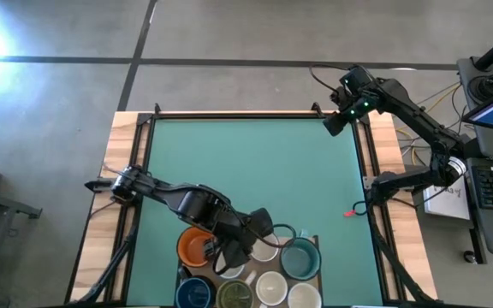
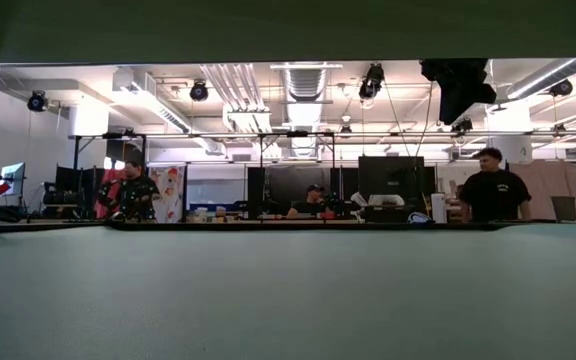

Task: Place coffee mugs
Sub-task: Put the blue patterned mug on the shelf, then return to Home Position

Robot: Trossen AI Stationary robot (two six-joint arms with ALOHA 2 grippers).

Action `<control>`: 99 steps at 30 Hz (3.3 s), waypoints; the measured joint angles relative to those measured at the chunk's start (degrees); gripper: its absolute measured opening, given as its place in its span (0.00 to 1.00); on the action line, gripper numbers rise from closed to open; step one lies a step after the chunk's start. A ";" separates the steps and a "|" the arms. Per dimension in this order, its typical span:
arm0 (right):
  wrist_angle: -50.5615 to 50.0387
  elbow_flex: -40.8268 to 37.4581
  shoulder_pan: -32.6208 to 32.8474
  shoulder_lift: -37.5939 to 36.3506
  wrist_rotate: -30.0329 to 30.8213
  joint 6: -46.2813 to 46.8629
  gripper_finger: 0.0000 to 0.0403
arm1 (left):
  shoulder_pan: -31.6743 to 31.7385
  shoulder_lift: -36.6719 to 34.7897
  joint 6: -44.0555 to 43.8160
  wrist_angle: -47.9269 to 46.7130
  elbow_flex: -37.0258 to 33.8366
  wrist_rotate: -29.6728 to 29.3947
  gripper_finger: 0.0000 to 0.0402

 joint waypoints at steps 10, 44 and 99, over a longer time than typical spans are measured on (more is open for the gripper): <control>0.02 -0.01 0.00 0.00 -0.02 -0.02 0.20 | 1.37 -1.13 -3.14 -1.53 0.00 -12.26 0.03; 0.01 0.01 -0.01 0.00 -0.01 -0.02 0.20 | 4.55 1.95 -12.39 -2.17 -0.04 -2.46 0.03; 0.02 -0.01 0.01 0.00 0.00 -0.02 0.20 | -13.88 -3.90 -33.44 4.21 0.09 -1.75 0.01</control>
